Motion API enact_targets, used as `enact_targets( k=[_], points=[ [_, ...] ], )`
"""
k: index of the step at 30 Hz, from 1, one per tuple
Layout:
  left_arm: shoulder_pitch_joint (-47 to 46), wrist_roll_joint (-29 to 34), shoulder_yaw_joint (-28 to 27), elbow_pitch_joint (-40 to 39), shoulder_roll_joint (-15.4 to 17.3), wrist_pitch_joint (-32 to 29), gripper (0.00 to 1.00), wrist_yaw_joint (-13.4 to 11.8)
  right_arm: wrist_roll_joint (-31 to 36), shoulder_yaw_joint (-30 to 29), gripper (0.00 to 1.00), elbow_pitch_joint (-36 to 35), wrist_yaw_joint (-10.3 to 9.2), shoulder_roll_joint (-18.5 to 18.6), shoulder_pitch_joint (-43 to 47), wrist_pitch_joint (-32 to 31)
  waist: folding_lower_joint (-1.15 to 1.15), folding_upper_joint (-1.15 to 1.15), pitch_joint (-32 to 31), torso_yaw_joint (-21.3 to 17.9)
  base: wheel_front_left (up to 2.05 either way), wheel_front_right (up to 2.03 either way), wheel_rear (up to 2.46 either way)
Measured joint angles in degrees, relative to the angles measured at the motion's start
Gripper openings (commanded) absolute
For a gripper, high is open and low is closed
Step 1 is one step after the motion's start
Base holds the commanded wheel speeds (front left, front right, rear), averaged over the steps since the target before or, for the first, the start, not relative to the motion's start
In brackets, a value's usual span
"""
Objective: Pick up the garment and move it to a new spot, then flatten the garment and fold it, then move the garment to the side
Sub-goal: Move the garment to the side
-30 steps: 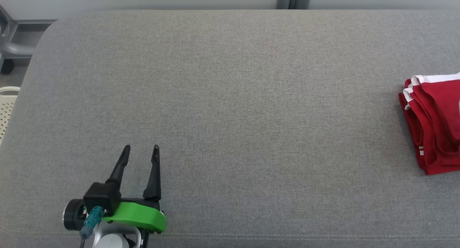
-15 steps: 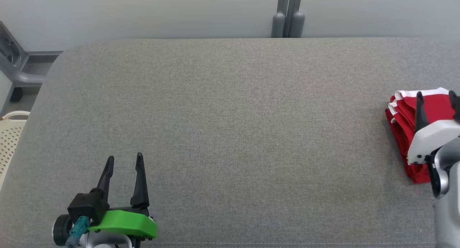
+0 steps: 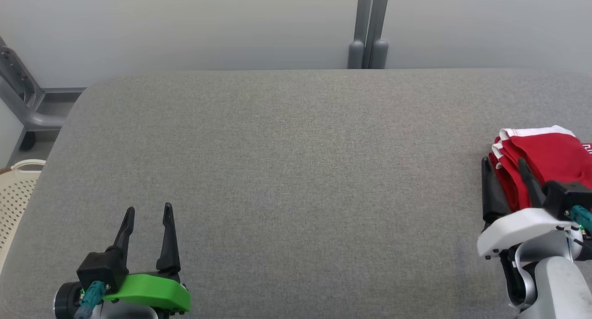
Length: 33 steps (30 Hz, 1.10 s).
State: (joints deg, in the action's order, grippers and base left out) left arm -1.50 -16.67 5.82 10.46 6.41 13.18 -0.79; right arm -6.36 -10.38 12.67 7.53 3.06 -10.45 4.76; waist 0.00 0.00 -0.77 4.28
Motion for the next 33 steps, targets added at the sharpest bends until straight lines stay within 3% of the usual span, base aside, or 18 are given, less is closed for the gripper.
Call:
enact_targets(
  k=[13, 33],
  points=[
    [2.2, -0.8, 1.4, 3.0, 1.2, 0.3, 1.0, 1.9, -8.2, 5.7, 1.0, 0.3, -0.02, -0.3, 7.6, -1.0, 0.0, 0.0, -2.5, -0.8, 0.0, 0.0, 0.0],
    [4.0, -2.4, 0.3, 4.9, 2.3, 0.6, 1.0, 1.5, -9.7, 11.6, 1.0, 5.6, -0.03, -0.3, 4.9, 0.9, 0.0, 0.0, -2.9, 0.3, 0.0, 0.0, 0.0]
  ],
)
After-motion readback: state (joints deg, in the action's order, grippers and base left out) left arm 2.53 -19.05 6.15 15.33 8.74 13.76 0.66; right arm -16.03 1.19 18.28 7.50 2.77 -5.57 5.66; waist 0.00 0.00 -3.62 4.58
